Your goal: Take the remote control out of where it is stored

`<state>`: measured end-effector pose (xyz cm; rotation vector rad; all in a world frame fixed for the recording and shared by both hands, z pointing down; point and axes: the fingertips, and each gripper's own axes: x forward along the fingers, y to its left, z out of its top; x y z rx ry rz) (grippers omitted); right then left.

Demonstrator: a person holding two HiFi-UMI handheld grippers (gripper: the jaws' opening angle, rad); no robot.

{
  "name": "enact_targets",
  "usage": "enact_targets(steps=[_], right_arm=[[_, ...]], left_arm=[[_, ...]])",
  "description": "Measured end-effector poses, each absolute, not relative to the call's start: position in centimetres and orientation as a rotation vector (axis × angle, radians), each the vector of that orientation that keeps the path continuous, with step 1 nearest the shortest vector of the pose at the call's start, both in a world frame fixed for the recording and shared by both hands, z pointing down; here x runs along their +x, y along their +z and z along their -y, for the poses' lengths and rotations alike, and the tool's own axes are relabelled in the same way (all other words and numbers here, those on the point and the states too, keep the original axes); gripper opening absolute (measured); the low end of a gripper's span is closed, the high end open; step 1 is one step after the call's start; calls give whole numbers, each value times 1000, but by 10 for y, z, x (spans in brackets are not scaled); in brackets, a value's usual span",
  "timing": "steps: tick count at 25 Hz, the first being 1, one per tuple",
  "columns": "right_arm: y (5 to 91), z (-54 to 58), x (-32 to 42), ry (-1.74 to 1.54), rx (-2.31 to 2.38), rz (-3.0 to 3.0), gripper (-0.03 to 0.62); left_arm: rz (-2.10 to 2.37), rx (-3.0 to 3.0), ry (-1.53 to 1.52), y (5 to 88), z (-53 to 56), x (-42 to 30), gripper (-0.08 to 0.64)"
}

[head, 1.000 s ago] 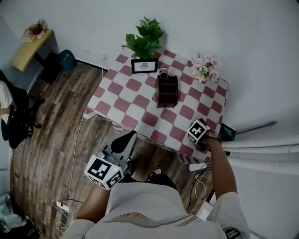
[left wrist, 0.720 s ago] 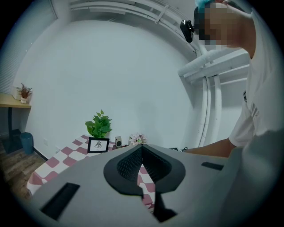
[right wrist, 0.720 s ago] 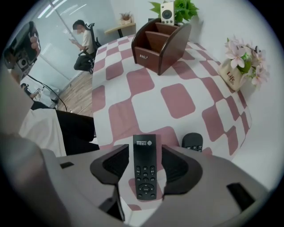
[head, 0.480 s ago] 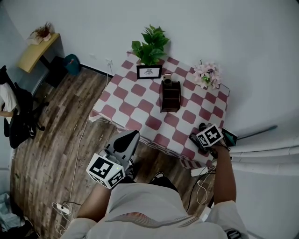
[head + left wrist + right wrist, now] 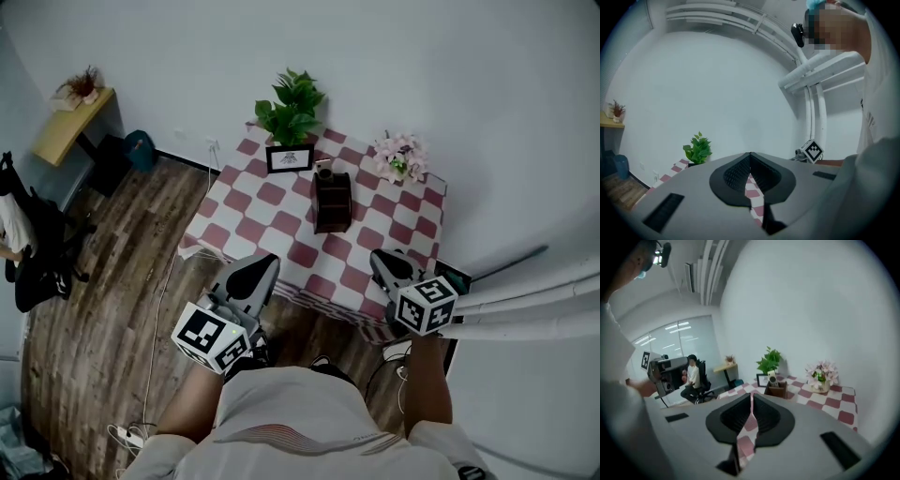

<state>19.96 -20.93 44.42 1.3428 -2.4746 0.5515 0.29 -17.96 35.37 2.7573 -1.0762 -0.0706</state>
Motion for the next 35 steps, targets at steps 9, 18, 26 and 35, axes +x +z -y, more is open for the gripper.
enact_targets(steps=[9, 18, 26, 35], right_arm=[[357, 193, 198, 185, 1753, 2582, 20], [370, 194, 200, 309, 1768, 2536, 20], [373, 203, 196, 281, 1766, 2498, 20], [381, 258, 182, 161, 1795, 2362, 25]], left_arm=[[1112, 2800, -89, 335, 178, -5, 9], [1098, 2806, -102, 334, 173, -6, 9], [1116, 2792, -88, 339, 175, -12, 9], [1151, 2747, -78, 353, 188, -34, 9]])
